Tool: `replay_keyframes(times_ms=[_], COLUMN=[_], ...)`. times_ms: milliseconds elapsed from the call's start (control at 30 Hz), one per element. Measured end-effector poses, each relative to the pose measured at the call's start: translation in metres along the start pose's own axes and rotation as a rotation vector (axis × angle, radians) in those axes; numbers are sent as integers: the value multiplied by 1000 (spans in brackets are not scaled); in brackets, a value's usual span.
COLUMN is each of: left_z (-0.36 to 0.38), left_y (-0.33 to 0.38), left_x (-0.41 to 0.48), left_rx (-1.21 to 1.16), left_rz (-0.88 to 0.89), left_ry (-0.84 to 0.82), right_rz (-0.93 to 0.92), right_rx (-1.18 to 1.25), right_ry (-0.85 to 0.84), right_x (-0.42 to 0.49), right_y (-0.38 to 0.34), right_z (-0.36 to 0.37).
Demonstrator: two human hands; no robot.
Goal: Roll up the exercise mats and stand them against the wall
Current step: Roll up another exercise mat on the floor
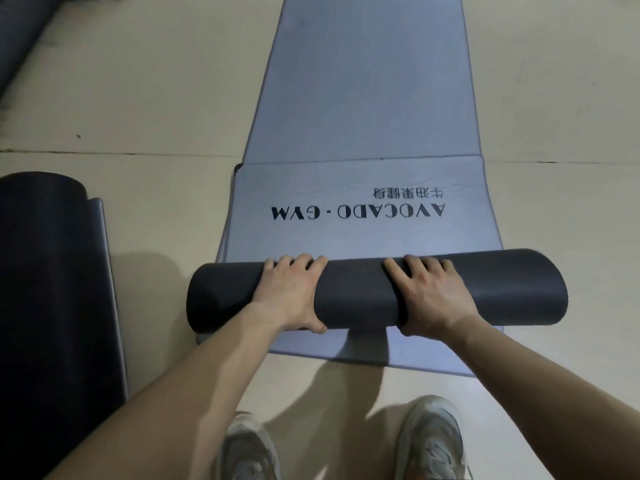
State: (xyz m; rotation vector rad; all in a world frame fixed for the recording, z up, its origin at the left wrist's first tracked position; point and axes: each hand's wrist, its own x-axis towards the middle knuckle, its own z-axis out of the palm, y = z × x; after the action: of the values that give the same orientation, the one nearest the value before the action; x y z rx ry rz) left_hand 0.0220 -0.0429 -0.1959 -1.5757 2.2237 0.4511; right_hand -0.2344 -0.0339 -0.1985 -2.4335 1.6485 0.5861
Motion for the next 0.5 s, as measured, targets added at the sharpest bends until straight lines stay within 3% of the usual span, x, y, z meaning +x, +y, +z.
replay_keyframes(times_ms=[100,267,400,500], left_z=[-1,-16,-2,18], left_y=[5,-1,5,11], left_x=[-21,-15,-44,-60], left_rx=[-66,-200,-90,14], left_rz=[30,2,-101,-131], left_ry=[-161,-261,48,56], right_rz=[-52,77,46,61], right_rx=[66,59,133,168], right_ry=[-58,4,-39,-39], right_x=[-30,-67,-41,-10], right_y=[-6,-20,-7,4], right_z=[1,25,4,-22])
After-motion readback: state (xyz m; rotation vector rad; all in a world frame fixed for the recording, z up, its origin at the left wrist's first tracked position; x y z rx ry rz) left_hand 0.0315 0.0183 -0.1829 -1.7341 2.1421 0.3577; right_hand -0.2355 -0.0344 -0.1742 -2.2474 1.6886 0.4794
